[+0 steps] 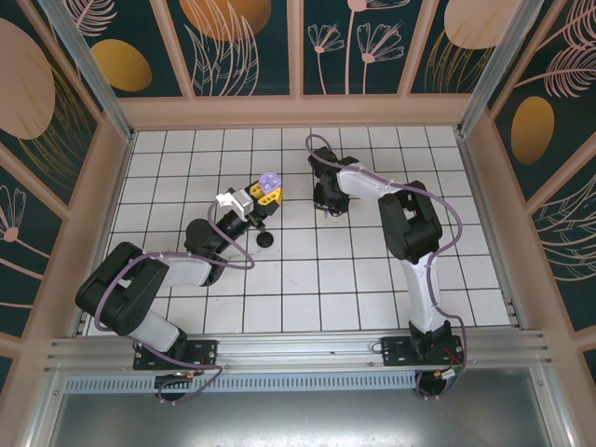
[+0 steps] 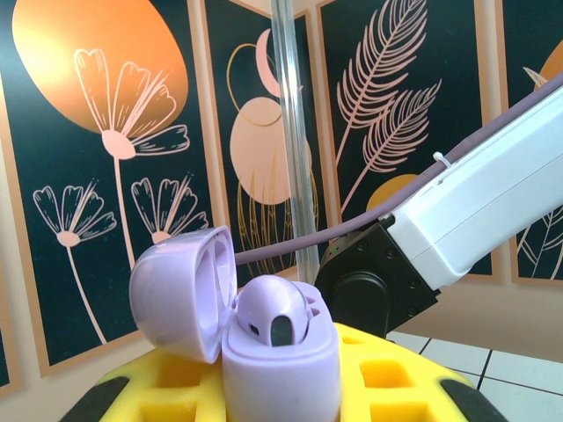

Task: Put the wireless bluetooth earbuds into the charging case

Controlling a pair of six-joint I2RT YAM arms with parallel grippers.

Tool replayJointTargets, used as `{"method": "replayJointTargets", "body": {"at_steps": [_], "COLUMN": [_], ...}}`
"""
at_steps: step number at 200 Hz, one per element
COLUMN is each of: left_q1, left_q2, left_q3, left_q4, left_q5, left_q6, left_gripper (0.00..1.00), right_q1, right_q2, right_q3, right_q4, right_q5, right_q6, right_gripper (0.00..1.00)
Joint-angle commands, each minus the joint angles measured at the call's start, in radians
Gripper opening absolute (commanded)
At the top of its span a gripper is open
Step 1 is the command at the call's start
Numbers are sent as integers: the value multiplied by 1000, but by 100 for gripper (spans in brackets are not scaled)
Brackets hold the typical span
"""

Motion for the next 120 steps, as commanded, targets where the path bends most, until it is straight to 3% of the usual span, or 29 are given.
{"method": "replayJointTargets", "body": {"at_steps": [1, 57, 120], "left_q1": [-6, -5, -6], "left_q2": [1, -9, -42], "left_q3": [3, 8, 24], "left_q4": [138, 122, 68], "left_q5": [8, 13, 44], "left_q6": [4, 5, 24], "left_gripper": [0, 0, 0], "right_q1": [21, 23, 29], "right_q2": [-7, -94, -313], "right_q3": [-25, -72, -197], "right_q4": [1, 56, 174], "right_q5": [-6, 3, 44], "right_q6": [-3, 7, 16], "right_gripper": [20, 19, 18]}}
